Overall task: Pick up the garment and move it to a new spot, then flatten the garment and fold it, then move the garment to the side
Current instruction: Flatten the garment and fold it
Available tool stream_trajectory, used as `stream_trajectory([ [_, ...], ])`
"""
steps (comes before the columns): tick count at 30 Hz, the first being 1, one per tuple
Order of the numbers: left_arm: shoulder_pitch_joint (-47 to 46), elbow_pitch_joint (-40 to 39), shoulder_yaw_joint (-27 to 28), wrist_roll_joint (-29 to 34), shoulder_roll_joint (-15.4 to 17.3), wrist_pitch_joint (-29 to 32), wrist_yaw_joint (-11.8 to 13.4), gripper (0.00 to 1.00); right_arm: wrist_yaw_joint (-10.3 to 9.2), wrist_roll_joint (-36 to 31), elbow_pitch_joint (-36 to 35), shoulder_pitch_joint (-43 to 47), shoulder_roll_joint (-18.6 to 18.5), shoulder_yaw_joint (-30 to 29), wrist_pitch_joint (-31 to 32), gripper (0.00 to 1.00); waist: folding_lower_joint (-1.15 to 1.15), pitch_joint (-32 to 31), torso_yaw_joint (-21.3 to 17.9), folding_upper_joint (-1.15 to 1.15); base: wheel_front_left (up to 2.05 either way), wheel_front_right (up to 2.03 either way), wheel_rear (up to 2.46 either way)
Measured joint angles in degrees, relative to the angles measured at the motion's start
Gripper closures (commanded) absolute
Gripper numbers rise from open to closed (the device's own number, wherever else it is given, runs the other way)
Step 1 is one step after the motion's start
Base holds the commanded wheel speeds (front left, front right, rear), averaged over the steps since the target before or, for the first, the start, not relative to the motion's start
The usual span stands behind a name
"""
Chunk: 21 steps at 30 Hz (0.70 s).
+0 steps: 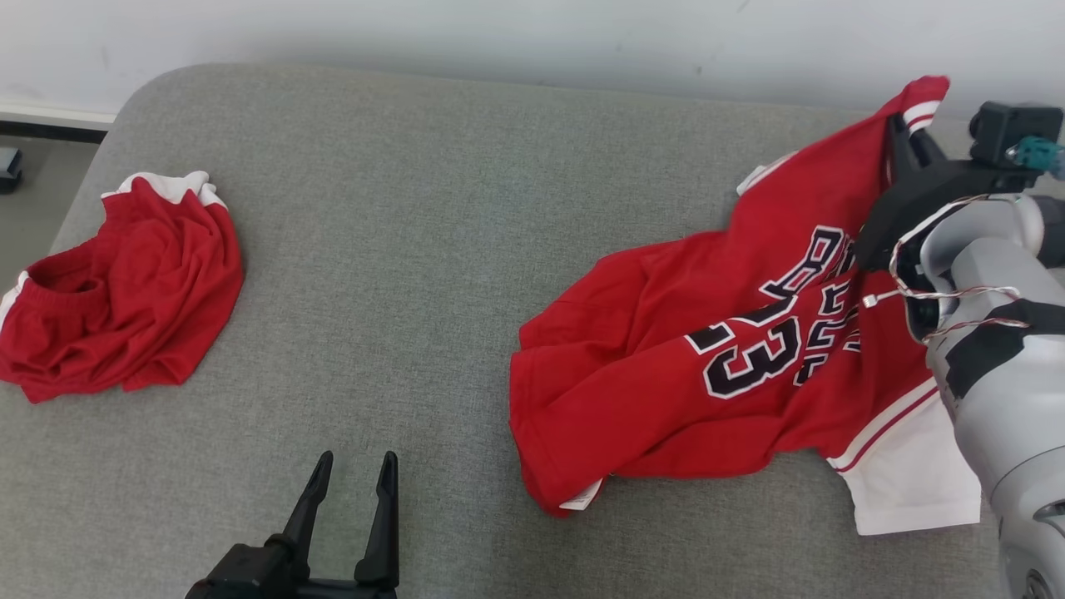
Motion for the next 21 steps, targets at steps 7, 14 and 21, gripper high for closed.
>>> stream_trajectory([
  [7, 0.2, 0.5, 0.2, 0.0, 0.0, 0.0, 0.4, 0.0, 0.0, -1.8, 1.2, 1.0, 1.4, -0.3, -0.1, 0.0, 0.0, -0.6, 0.1, 0.0, 0.0, 0.0, 0.0],
  [14, 1.8, 0.6, 1.0, 0.5, 0.0, 0.0, 0.4, 0.0, 0.0, 1.7, -1.7, 3.5, 0.9, -2.1, -2.0, 0.0, 0.0, -3.5, -1.5, 0.0, 0.0, 0.0, 0.0],
  [21, 4.2, 0.4, 2.5, 1.6, 0.0, 0.0, 0.4, 0.0, 0.0, 4.7, -20.3, 13.9, -1.9, -1.4, -2.4, 0.0, -0.01, -6.5, -4.1, 0.0, 0.0, 0.0, 0.0],
])
